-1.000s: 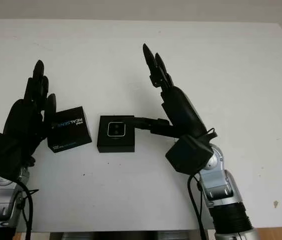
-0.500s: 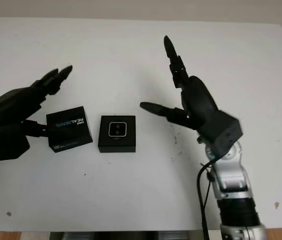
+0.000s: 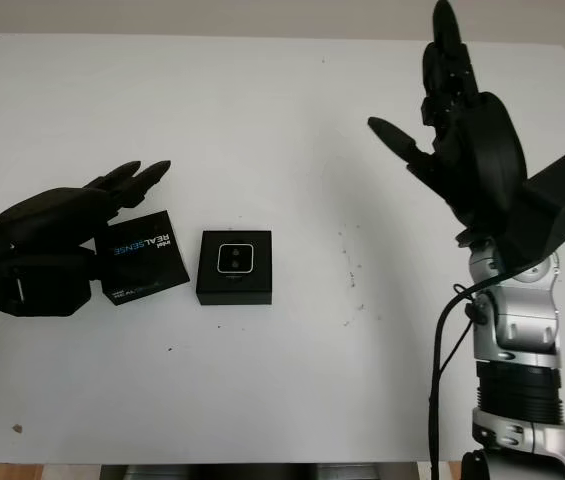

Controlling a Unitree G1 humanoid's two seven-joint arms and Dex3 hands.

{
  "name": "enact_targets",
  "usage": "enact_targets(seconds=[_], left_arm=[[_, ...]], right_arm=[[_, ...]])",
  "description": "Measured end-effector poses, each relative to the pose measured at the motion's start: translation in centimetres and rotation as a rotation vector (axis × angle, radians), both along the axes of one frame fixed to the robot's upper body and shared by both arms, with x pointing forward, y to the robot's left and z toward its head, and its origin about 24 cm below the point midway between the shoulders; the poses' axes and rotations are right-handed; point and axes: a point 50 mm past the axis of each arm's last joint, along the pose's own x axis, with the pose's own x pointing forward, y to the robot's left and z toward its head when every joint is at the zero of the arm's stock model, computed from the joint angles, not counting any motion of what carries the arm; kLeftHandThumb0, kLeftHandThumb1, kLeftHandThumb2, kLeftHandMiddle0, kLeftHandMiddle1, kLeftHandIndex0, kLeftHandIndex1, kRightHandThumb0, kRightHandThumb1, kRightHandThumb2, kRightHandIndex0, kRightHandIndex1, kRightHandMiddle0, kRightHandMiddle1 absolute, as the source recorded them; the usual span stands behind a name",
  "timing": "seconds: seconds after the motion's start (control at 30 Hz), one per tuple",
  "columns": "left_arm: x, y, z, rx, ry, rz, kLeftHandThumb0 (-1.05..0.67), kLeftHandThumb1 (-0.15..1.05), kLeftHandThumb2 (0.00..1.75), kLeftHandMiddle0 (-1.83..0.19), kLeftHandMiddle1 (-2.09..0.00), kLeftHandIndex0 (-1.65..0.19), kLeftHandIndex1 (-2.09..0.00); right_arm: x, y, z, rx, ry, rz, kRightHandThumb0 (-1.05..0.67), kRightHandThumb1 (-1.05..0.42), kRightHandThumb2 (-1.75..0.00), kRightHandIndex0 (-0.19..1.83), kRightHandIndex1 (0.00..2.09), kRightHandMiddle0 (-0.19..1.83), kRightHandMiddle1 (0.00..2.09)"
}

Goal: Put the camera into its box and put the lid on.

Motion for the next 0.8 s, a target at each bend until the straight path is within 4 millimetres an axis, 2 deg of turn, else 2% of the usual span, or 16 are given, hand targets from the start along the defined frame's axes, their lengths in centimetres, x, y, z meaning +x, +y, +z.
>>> enact_targets(seconds=[0.17,0.27,0.3,0.37,0.7,0.77,0.8], left_arm=[[0.0,-0.5,0.1,-0.001,0.000,0.013,-0.90,0.95,0.04,0.09,-0.07,0.13,-0.04],[-0.3,-0.9,0.4,0.022,0.011,0.035,-0.81,0.87,0.03,-0.12,-0.12,-0.01,-0.10],[-0.4,-1.1,0.5,0.035,0.008,0.043,-0.76,0.85,0.04,-0.27,-0.17,-0.09,-0.14],[-0.7,-1.6,0.7,0.081,-0.006,0.058,-0.70,0.83,0.04,-0.36,-0.22,-0.19,-0.18],[-1.7,-3.1,1.4,0.212,0.004,0.085,-0.54,0.80,0.05,-0.40,-0.20,-0.31,-0.18],[-1.7,-3.2,1.6,0.232,0.016,0.083,-0.50,0.80,0.05,-0.44,-0.22,-0.39,-0.23],[-1.7,-3.2,1.7,0.245,0.019,0.083,-0.48,0.80,0.05,-0.36,-0.45,-0.39,-0.35]], right_arm=[[-0.3,0.0,0.1,0.000,-0.003,-0.020,-0.81,-1.01,-0.05,-0.19,0.00,-0.18,0.01],[-0.3,0.0,0.1,0.007,-0.001,-0.026,-0.80,-1.01,-0.05,-0.19,0.00,-0.19,0.01],[-0.3,0.0,0.1,0.008,0.000,-0.027,-0.80,-1.02,-0.06,-0.19,0.00,-0.19,0.01],[-0.3,0.1,0.0,0.005,0.001,-0.033,-0.80,-1.03,-0.06,-0.19,0.00,-0.19,0.02],[-0.3,0.3,-0.1,-0.006,0.001,-0.044,-0.77,-1.05,-0.06,-0.19,0.00,-0.19,0.00],[-0.3,0.4,-0.2,-0.002,0.000,-0.042,-0.76,-1.05,-0.06,-0.19,0.00,-0.18,0.01],[-0.3,0.4,-0.3,0.002,0.001,-0.042,-0.76,-1.04,-0.06,-0.19,0.00,-0.18,0.01]])
